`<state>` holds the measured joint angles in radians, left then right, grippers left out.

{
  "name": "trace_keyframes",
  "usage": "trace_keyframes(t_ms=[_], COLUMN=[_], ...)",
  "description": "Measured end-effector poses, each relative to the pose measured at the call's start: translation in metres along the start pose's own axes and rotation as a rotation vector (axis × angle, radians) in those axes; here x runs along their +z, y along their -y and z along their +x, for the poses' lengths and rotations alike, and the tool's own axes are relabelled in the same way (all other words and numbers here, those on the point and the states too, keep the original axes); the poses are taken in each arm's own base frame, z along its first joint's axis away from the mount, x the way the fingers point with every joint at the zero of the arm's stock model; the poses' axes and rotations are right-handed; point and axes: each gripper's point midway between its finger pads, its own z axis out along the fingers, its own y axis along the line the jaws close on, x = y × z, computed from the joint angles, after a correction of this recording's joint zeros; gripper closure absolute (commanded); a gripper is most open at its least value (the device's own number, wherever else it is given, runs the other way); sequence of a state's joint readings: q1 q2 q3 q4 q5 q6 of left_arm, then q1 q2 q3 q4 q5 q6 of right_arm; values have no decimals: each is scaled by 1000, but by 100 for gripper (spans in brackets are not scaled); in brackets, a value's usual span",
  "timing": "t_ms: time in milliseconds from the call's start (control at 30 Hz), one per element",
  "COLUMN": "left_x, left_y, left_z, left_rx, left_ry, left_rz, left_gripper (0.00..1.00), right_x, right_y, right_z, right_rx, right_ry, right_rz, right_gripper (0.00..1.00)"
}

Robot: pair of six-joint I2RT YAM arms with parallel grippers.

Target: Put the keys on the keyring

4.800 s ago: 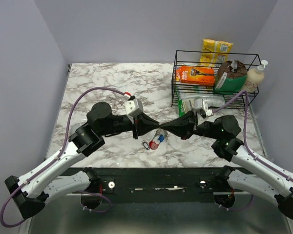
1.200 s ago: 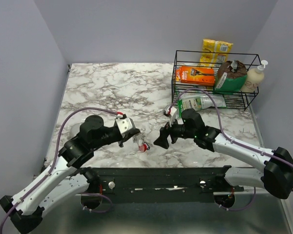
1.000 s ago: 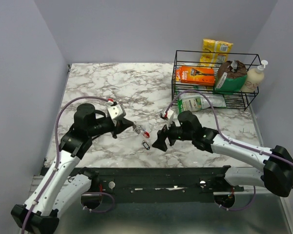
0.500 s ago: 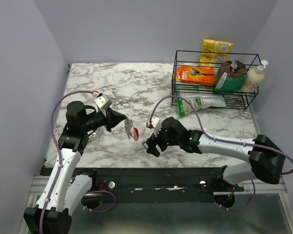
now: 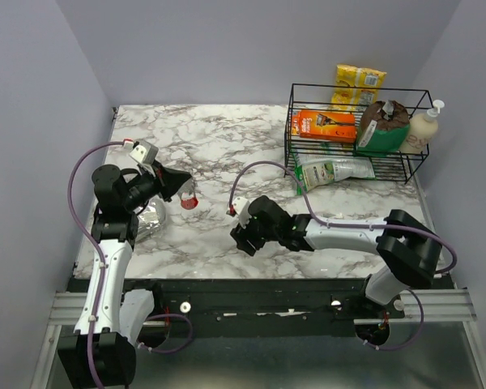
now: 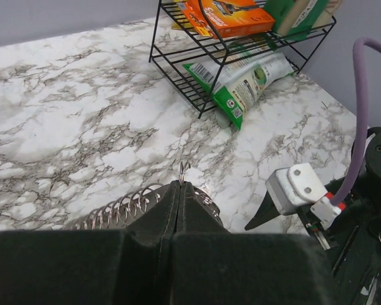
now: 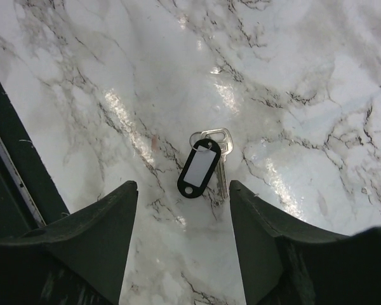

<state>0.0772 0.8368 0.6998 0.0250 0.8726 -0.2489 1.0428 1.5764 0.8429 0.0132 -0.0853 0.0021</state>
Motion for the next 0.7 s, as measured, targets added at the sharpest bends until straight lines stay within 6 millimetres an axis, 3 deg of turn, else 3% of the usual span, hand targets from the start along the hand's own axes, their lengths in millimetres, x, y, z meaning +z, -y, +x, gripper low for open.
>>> trace_keyframes(t_ms=[433, 700], left_x=[-2, -3], left_y=[-4, -3], left_z=[0, -2], left_rx=[-33, -31], left_ry=[26, 37], left_rz=[-13, -13], left_gripper=[100, 100], right_x=[25, 39], right_y=[4, 10], right_z=[-12, 5], right_rx=[-64, -79], right_ry=[-12, -78], right_rz=[31, 67], right_gripper=[46, 53])
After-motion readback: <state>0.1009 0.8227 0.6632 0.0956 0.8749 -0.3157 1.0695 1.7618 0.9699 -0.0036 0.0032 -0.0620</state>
